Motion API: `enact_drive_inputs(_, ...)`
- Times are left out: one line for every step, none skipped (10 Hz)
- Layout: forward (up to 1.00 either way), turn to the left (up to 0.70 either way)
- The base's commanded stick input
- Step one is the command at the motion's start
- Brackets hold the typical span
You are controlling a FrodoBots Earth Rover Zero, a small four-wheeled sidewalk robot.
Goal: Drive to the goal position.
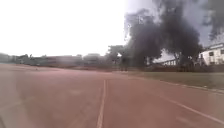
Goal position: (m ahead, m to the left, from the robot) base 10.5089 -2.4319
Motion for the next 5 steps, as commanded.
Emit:
enact_drive_inputs(0.70,0.00)
enact_drive_inputs(0.70,0.00)
enact_drive_inputs(0.70,0.00)
enact_drive_inputs(0.70,0.00)
enact_drive_inputs(0.70,0.00)
